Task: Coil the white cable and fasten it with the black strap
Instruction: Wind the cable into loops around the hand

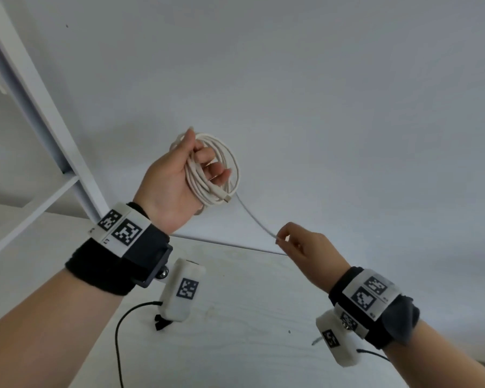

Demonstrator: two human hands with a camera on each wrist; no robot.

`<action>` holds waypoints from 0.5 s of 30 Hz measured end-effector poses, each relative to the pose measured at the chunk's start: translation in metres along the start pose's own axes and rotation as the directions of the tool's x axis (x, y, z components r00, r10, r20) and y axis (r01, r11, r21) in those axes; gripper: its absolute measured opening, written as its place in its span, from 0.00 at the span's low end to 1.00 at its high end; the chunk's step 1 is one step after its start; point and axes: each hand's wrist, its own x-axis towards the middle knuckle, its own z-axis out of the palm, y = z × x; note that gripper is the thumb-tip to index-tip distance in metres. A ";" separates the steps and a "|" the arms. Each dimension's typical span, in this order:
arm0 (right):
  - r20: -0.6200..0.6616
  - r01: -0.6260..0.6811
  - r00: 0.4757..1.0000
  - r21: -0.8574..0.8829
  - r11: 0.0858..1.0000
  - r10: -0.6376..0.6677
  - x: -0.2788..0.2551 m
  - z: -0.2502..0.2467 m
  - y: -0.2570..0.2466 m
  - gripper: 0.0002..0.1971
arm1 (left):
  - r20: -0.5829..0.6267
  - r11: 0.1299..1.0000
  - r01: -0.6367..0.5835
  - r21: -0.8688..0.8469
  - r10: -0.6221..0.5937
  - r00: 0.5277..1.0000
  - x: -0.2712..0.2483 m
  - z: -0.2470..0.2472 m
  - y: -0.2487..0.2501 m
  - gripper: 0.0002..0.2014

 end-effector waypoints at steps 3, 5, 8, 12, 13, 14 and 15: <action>0.122 0.081 0.991 -0.153 0.985 -0.062 -0.006 -0.001 -0.016 0.06 | 0.003 0.998 -0.034 0.050 0.034 0.999 0.004 -0.002 -0.007 0.16; 0.179 0.139 0.979 -0.223 0.965 -0.100 -0.008 -0.003 -0.027 0.07 | 0.016 0.989 -0.021 0.144 0.019 1.000 0.006 -0.006 -0.012 0.16; 0.216 0.211 0.964 -0.248 0.946 -0.158 -0.013 -0.009 -0.046 0.08 | -0.008 0.952 -0.003 0.306 0.005 1.000 0.004 -0.010 -0.019 0.16; 0.216 0.295 0.945 -0.238 0.925 -0.246 -0.015 -0.023 -0.067 0.10 | -0.057 0.857 0.033 0.514 -0.004 0.998 -0.003 -0.010 -0.032 0.16; 0.217 0.315 0.939 -0.235 0.919 -0.266 -0.015 -0.027 -0.072 0.10 | -0.060 0.825 0.044 0.564 -0.013 0.998 -0.005 -0.009 -0.035 0.18; 0.219 0.333 0.934 -0.234 0.914 -0.284 -0.015 -0.030 -0.075 0.10 | -0.052 0.789 0.054 0.612 -0.028 0.998 -0.007 -0.008 -0.038 0.18; 0.216 0.347 0.929 -0.231 0.909 -0.300 -0.014 -0.032 -0.078 0.11 | -0.035 0.755 0.063 0.653 -0.052 0.998 -0.009 -0.007 -0.041 0.17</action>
